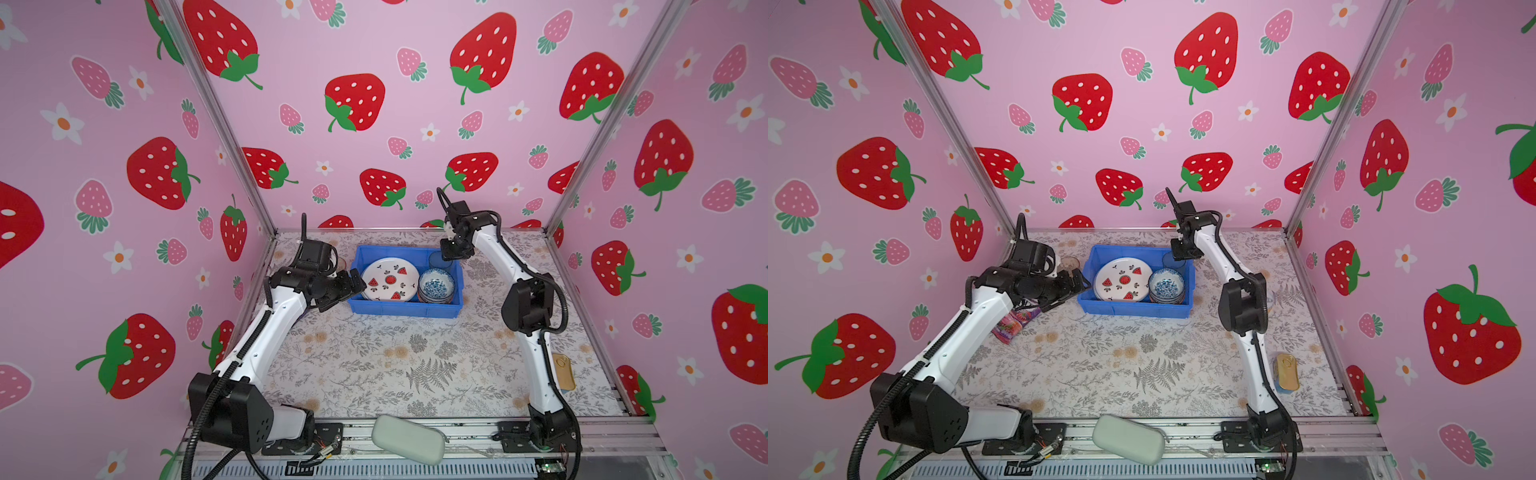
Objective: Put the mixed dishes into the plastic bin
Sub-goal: 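Lower the green glass cup into the bin beside the bowls, then grasp the amber glass cup with the left gripper while right withdraws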
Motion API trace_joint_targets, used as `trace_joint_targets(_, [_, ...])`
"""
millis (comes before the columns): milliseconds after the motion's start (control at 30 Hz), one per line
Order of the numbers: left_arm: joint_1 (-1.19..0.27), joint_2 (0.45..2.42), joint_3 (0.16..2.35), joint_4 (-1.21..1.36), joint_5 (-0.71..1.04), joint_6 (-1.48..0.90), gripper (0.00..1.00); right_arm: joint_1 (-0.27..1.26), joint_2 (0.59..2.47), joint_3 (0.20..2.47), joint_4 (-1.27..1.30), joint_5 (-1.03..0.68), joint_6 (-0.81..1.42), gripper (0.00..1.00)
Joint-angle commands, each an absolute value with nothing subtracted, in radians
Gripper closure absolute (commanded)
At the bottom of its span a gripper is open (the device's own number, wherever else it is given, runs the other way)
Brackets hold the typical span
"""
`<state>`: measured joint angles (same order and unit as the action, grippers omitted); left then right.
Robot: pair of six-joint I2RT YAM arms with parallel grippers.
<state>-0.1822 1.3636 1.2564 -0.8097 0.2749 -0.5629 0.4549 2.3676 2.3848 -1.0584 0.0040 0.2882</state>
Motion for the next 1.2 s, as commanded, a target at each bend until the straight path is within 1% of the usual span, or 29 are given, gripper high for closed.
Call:
trace_joint_targets(0, [-0.159,1.357,1.325,-0.864,0.221,-0.547,0.01,0.426,2.24,2.389,-1.078,-0.012,0.268,0.5])
trace_joint_targets(67, [-0.142,1.368,1.348,-0.869,0.204,-0.55,0.01,0.407,2.193,2.358,-1.066,-0.044,0.26,0.47])
trace_joint_targets(133, [-0.122,1.386,1.371,-0.873,0.18,-0.552,0.01,0.388,2.141,2.306,-1.042,-0.086,0.254,0.36])
trace_joint_targets(233, [-0.084,1.43,1.418,-0.886,0.15,-0.552,0.01,0.369,2.051,2.206,-1.002,-0.099,0.237,0.19])
trace_joint_targets(333, [-0.046,1.472,1.465,-0.893,0.103,-0.555,0.01,0.352,1.959,2.092,-0.968,-0.108,0.22,0.08])
trace_joint_targets(367, [-0.032,1.489,1.48,-0.892,0.092,-0.561,0.01,0.346,1.927,2.05,-0.958,-0.106,0.216,0.02])
trace_joint_targets(533, [0.016,1.585,1.545,-0.882,0.069,-0.583,0.01,0.307,1.769,1.821,-0.894,-0.105,0.213,0.01])
trace_joint_targets(700, [0.025,1.696,1.621,-0.873,0.017,-0.595,0.0,0.231,1.631,1.618,-0.83,-0.161,0.203,0.01])
trace_joint_targets(767, [0.025,1.739,1.651,-0.864,-0.005,-0.601,0.02,0.196,1.6,1.557,-0.82,-0.183,0.193,0.01])
trace_joint_targets(967, [0.026,1.887,1.766,-0.871,-0.038,-0.611,0.1,0.101,1.545,1.453,-0.79,-0.255,0.188,0.01])
trace_joint_targets(1167, [0.027,2.025,1.886,-0.909,-0.028,-0.606,0.2,0.057,1.547,1.434,-0.773,-0.297,0.186,0.01])
